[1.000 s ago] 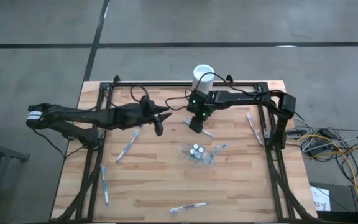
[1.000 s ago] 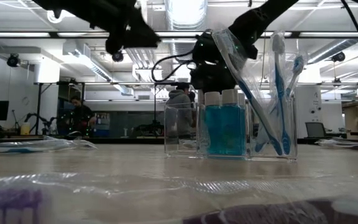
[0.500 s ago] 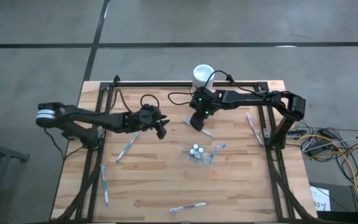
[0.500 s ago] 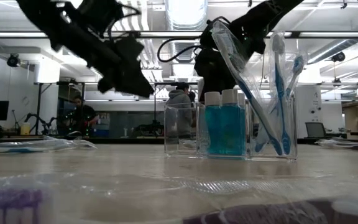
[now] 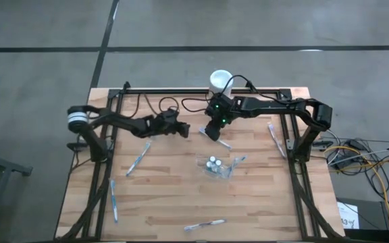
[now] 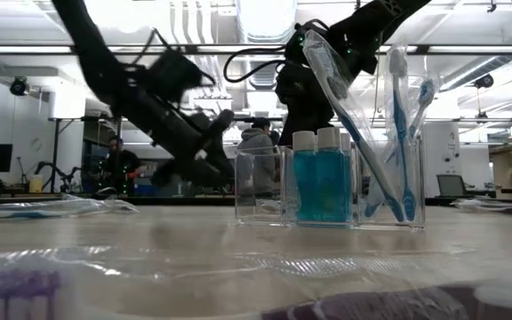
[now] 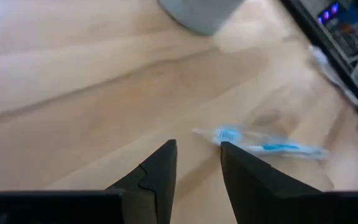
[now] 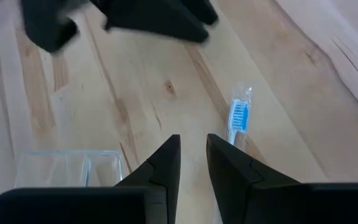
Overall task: Pick & Place toothbrushing station
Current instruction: Put the blue toothbrush into the transparent organizer
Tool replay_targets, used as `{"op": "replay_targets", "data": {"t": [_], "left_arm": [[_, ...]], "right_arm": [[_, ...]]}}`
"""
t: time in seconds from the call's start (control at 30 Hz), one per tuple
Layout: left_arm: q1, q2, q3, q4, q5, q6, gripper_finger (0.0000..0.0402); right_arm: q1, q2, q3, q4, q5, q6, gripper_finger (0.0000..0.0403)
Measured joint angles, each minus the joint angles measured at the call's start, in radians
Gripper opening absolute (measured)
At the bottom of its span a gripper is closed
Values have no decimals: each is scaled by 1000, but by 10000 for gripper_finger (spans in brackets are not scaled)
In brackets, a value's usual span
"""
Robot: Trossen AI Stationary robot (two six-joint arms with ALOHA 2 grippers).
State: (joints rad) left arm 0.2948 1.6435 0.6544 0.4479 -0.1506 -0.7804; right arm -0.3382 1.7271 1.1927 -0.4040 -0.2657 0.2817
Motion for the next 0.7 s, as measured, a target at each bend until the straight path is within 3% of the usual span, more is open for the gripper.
{"op": "replay_targets", "data": {"t": [0.23,0.5,0.7], "left_arm": [[8,153,151,-4,161,80,129],[9,230,233,-126,164,79,129],[7,225,231,-93,174,78,129]], "right_arm": [[0,0,2,0,3,0,78],[0,0,4,-3,3,-6,74],[0,0,4,-3,3,-27,68]]}}
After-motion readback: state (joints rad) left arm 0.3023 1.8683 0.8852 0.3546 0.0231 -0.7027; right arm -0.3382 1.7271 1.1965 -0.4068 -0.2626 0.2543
